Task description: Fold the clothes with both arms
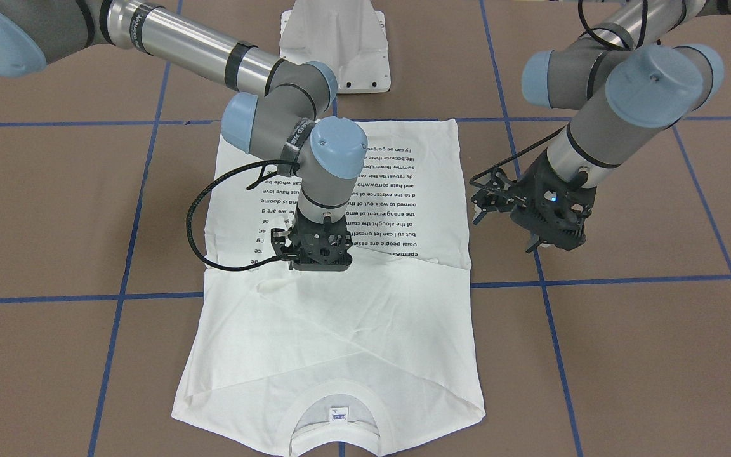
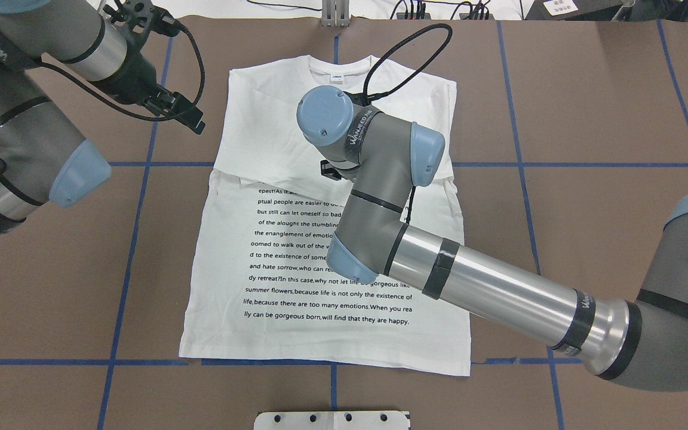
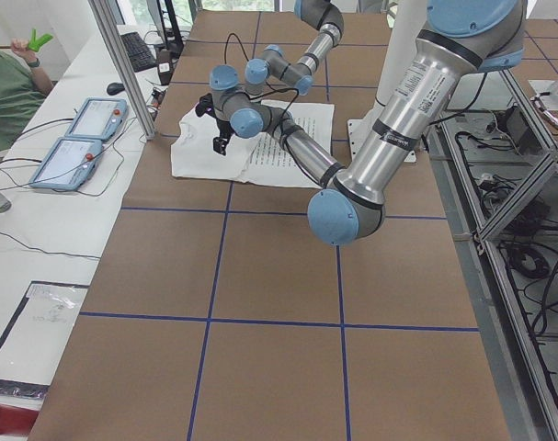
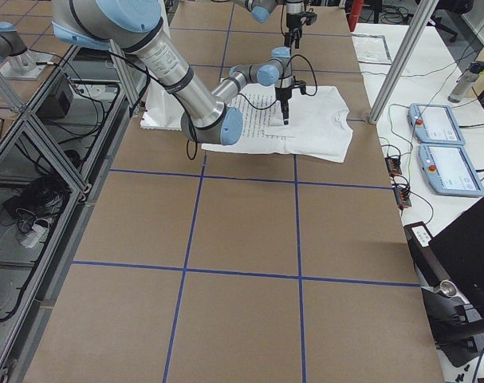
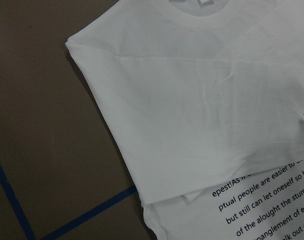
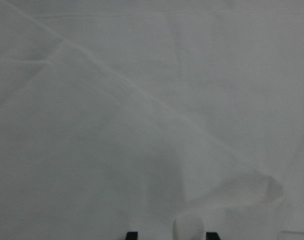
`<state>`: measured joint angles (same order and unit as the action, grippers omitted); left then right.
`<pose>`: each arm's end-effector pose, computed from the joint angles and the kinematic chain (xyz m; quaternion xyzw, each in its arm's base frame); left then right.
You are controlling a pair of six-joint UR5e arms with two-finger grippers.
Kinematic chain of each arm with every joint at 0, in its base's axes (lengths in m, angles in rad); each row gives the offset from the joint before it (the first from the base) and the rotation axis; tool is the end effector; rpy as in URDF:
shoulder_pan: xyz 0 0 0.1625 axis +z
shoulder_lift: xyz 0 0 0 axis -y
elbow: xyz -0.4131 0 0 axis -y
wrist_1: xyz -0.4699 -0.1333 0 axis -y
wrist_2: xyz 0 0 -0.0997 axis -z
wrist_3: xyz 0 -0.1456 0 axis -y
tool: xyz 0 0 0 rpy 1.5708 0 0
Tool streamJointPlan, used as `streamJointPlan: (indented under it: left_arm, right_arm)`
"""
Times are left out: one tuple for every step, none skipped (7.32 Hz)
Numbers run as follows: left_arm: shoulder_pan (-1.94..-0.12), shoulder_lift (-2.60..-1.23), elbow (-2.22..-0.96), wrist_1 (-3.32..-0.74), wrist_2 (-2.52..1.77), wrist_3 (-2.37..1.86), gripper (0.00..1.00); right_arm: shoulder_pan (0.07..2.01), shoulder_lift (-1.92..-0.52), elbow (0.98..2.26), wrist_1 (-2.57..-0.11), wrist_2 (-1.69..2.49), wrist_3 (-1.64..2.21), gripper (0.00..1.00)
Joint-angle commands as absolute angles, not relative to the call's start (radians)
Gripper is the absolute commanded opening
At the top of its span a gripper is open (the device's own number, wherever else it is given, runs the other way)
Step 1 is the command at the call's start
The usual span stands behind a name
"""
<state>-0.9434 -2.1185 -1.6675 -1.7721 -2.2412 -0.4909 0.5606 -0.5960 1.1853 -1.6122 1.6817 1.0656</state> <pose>0.4011 -0.6261 0.2339 0.1694 0.4599 0.1934 0.8500 -0.6940 -0.5741 0.2048 0.0913 -0.2598 0.0116 0.9613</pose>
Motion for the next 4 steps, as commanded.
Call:
streamJointPlan:
  left_arm:
    - [-0.943,-2.118,-1.667,-1.772,-2.241,-0.491,1.0]
    - [-0.943,-2.118,-1.667,-1.773,-2.241,-0.491,1.0]
    - [-0.942,-2.118,-1.667,-1.773,-2.241,-0.492,1.0]
    - [-0.942,-2.118,-1.667,-1.772,-2.241,-0.492,1.0]
  right_arm:
    - [0.558,-0.6,1.163,-1.614,1.661,1.046,0.54]
    - [0.558,-0.6,1.163,-1.615,1.661,1.042,0.48]
    - [0.558,-0.6,1.163,-1.617,1.661,1.039,0.32]
    - [0.56,-0.6,1.164,-1.621,1.663,1.039,0.03]
